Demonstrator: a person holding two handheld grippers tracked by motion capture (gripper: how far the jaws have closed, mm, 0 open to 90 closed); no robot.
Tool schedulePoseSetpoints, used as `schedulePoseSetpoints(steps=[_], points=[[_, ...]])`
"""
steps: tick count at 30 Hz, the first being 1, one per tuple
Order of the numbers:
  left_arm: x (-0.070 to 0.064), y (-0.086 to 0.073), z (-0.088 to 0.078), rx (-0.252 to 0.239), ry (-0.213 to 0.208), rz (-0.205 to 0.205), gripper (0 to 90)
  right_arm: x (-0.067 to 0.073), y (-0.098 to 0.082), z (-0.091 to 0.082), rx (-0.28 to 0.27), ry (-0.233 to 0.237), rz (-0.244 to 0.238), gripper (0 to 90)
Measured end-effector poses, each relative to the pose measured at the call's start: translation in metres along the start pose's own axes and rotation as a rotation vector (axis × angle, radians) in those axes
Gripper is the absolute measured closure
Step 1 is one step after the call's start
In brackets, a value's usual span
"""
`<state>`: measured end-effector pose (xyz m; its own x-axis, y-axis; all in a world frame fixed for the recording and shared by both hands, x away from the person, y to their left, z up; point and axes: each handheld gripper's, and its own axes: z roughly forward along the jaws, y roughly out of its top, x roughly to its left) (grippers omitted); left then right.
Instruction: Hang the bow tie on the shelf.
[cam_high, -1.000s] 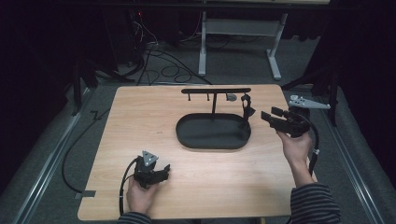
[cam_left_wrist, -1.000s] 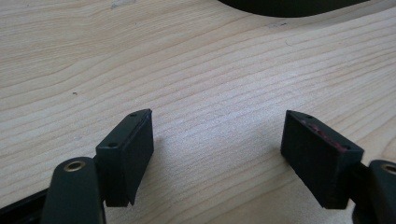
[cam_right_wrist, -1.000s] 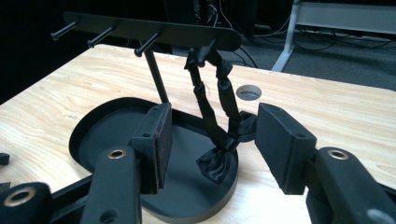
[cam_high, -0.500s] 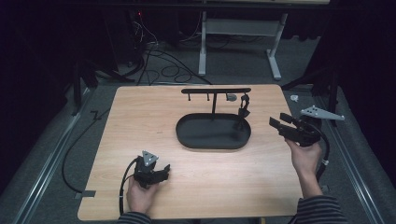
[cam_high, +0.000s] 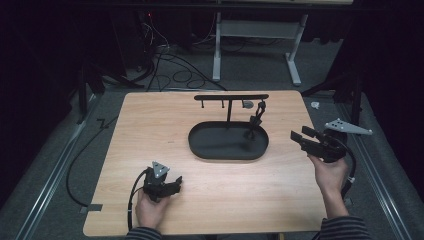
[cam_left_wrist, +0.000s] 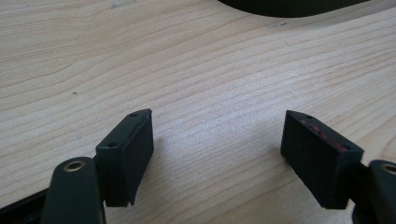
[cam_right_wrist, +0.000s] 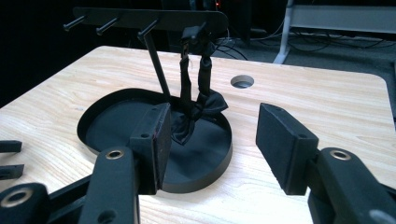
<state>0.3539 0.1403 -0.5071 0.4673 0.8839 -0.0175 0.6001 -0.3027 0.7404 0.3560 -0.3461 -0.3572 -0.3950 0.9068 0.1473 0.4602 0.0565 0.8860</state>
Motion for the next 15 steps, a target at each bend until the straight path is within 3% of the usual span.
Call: schedulePoseSetpoints(steps=[15], points=[[0.000,0.000,0.000,0.000,0.000,0.000,26.0,0.002,-0.011,-0.006,0.007,0.014,0.011,46.4]])
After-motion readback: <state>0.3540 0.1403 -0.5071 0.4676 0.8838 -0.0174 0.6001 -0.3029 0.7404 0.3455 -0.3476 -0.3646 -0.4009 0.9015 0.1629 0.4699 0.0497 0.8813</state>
